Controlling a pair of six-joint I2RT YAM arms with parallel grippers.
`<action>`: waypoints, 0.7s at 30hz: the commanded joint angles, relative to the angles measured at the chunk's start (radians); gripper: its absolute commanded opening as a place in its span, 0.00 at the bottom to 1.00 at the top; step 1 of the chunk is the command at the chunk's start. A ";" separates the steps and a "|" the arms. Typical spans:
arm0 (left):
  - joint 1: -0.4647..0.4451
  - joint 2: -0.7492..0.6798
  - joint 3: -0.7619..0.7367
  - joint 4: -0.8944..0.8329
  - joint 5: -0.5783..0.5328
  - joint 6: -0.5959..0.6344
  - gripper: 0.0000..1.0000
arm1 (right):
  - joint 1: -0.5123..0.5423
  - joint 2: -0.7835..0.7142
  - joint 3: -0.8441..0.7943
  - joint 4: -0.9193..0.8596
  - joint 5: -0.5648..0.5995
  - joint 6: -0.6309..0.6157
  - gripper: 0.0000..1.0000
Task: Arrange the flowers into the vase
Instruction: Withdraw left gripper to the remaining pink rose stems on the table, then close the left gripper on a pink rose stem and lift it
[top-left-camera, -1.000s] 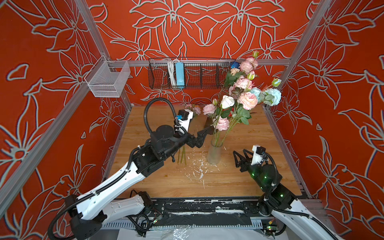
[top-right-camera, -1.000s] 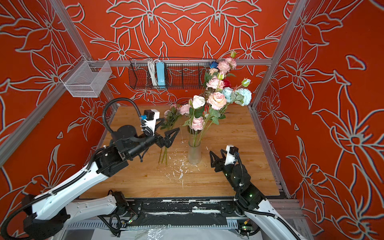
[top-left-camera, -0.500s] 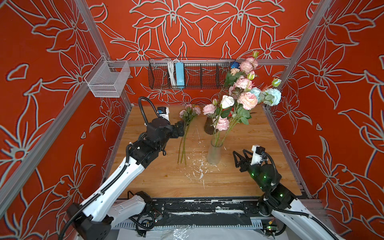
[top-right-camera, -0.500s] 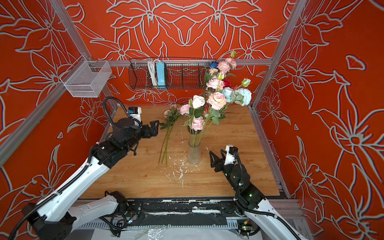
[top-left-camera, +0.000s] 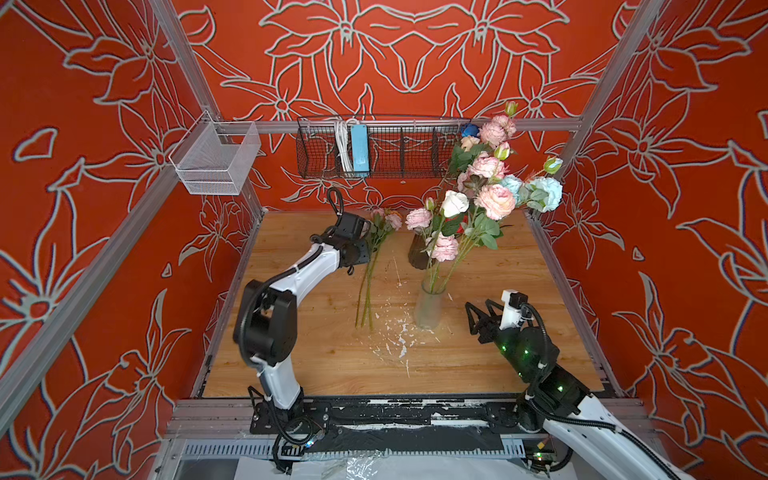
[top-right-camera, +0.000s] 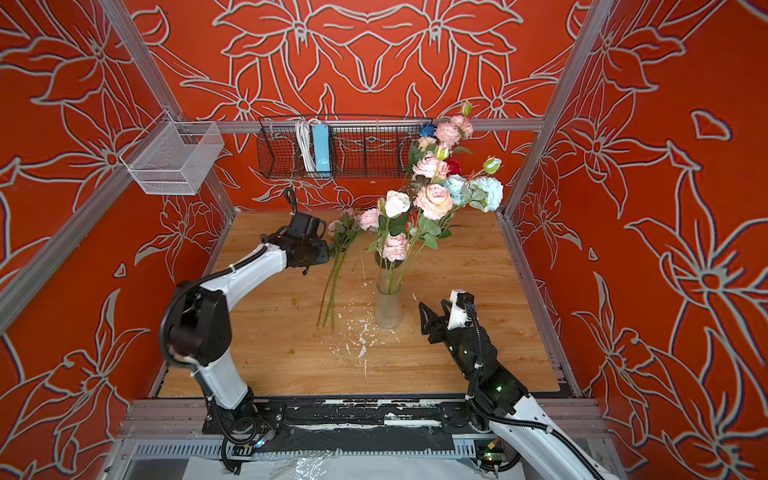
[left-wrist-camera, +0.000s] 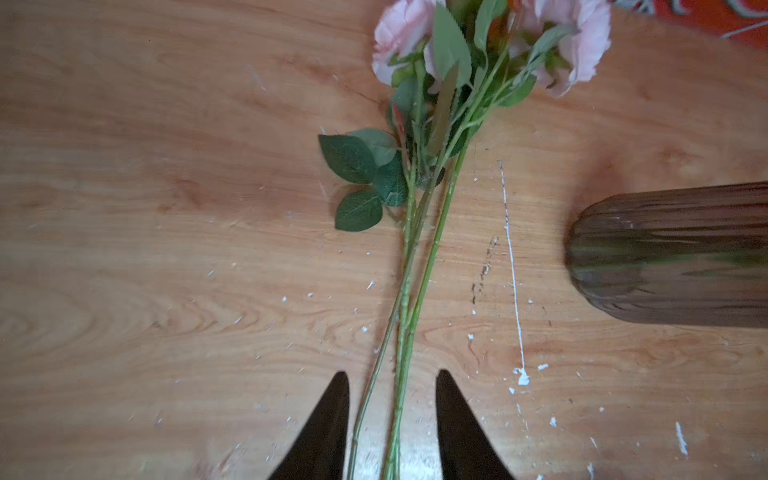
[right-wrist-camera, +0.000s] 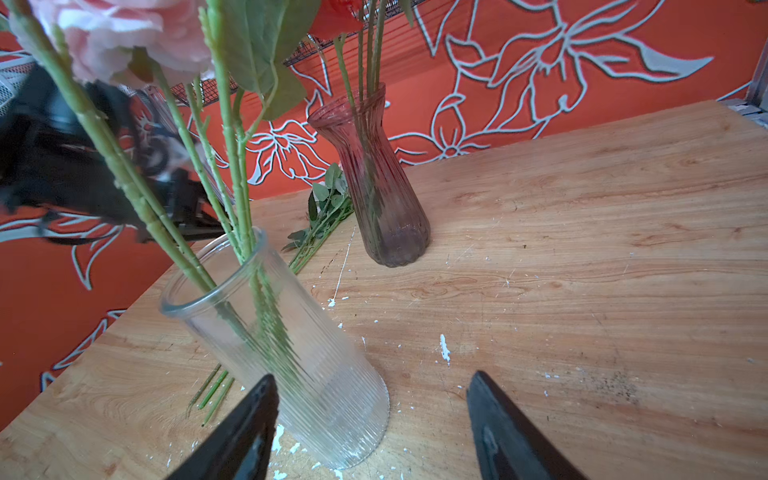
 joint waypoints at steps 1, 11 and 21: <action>0.006 0.111 0.122 -0.094 0.035 0.061 0.35 | -0.006 -0.002 0.014 0.006 0.021 0.014 0.73; 0.005 0.385 0.409 -0.282 0.029 0.164 0.27 | -0.006 0.004 0.014 0.006 0.026 0.012 0.73; 0.010 0.383 0.346 -0.228 0.108 0.201 0.22 | -0.006 0.009 0.017 0.004 0.024 0.012 0.73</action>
